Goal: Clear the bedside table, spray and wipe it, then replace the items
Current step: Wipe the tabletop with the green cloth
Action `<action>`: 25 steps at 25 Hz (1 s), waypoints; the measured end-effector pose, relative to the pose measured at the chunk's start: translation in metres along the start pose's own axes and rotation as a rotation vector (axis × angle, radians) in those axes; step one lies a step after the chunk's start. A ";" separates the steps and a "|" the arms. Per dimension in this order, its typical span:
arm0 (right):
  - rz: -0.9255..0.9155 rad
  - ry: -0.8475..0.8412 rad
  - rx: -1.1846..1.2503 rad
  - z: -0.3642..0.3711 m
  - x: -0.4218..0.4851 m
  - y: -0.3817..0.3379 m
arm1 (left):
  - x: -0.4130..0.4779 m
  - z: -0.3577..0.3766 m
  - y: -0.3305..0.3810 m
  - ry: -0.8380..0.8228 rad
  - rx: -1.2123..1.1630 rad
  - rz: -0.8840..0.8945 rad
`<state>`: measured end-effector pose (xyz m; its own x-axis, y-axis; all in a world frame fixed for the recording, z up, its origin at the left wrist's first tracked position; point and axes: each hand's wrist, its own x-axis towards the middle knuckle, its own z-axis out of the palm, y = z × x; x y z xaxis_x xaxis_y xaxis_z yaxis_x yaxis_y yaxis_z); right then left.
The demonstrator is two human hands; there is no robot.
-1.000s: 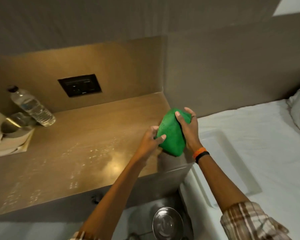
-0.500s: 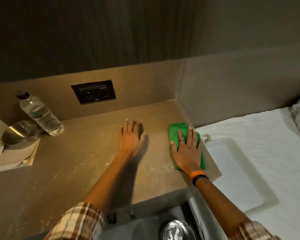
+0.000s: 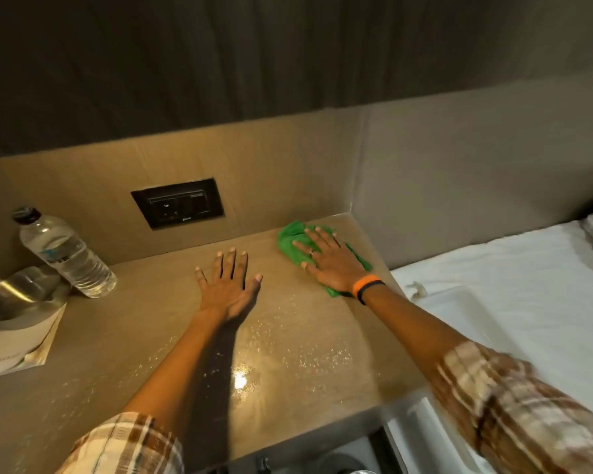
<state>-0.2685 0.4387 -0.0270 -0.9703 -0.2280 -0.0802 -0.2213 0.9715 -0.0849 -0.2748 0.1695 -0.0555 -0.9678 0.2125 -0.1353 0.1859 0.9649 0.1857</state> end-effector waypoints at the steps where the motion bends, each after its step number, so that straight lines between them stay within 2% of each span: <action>1: -0.042 0.008 -0.016 0.003 -0.021 0.008 | -0.002 -0.001 0.000 0.010 -0.003 0.001; 2: -0.021 0.030 -0.018 0.006 -0.044 0.018 | -0.004 -0.002 0.000 0.017 0.005 0.001; 6: 0.265 0.105 0.070 0.013 -0.134 0.027 | -0.005 -0.006 -0.001 -0.009 0.004 0.021; 9: 0.448 0.145 0.097 0.031 -0.183 -0.020 | -0.005 -0.005 -0.002 -0.011 0.004 0.021; 12: 0.579 0.138 0.160 0.036 -0.185 -0.089 | -0.007 -0.006 0.001 -0.007 -0.017 0.042; 15: 0.499 0.107 0.242 0.035 -0.143 -0.151 | -0.012 -0.019 0.010 0.067 -0.183 0.036; 18: 0.371 0.079 0.408 0.029 -0.111 -0.163 | -0.047 -0.023 0.043 0.317 -0.392 0.113; 19: 0.370 0.116 0.548 0.025 -0.110 -0.151 | -0.066 -0.020 0.059 0.360 -0.482 0.131; 21: 0.452 0.280 0.787 0.020 -0.121 -0.116 | -0.097 -0.003 0.088 0.289 -0.507 0.186; 22: 0.510 0.343 0.779 0.022 -0.129 -0.094 | -0.107 0.010 0.099 0.224 -0.384 0.238; 23: 0.535 0.361 0.662 0.025 -0.136 -0.075 | -0.113 0.023 0.106 0.179 -0.236 0.267; 25: 0.497 0.276 0.325 0.034 -0.145 -0.056 | -0.102 0.033 0.111 0.169 -0.066 0.255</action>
<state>-0.1118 0.4151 -0.0441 -0.9483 0.3102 0.0668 0.2589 0.8781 -0.4023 -0.1501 0.2595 -0.0529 -0.9070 0.4121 0.0863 0.4200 0.8707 0.2560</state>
